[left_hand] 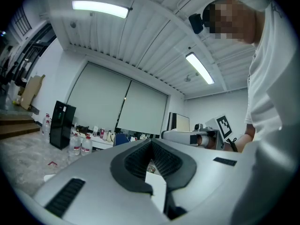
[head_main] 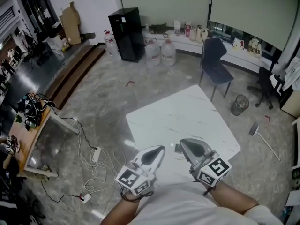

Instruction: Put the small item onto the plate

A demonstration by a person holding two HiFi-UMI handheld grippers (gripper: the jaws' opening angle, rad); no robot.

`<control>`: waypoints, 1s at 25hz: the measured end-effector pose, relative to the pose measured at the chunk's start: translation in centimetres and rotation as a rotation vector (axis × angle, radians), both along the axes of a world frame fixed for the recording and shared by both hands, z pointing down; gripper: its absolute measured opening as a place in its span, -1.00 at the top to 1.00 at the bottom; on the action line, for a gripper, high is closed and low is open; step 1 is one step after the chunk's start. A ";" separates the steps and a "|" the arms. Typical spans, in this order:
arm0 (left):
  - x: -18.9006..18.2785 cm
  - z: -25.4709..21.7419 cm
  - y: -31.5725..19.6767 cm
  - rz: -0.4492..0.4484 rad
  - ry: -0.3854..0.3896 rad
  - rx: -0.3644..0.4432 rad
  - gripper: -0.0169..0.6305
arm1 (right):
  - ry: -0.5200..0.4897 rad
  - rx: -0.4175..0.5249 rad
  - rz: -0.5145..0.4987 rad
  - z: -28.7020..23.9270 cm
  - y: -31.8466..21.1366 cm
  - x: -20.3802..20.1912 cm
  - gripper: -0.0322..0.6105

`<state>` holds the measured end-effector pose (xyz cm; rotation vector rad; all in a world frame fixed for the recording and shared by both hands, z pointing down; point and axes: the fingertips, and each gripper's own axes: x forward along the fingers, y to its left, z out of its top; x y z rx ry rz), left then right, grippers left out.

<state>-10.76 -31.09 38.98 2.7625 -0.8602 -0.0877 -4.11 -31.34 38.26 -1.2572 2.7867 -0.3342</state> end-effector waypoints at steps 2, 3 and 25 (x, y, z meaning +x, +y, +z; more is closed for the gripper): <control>0.0 -0.4 0.0 0.004 0.003 0.007 0.93 | 0.007 0.023 -0.004 -0.7 0.3 -0.3 0.89; 0.0 -0.5 0.1 0.004 0.007 0.009 0.93 | 0.009 0.029 -0.006 -1.0 0.5 -0.3 0.89; 1.5 -3.0 0.7 -0.008 0.004 0.061 0.93 | -0.024 0.057 -0.028 -3.9 1.7 0.8 0.89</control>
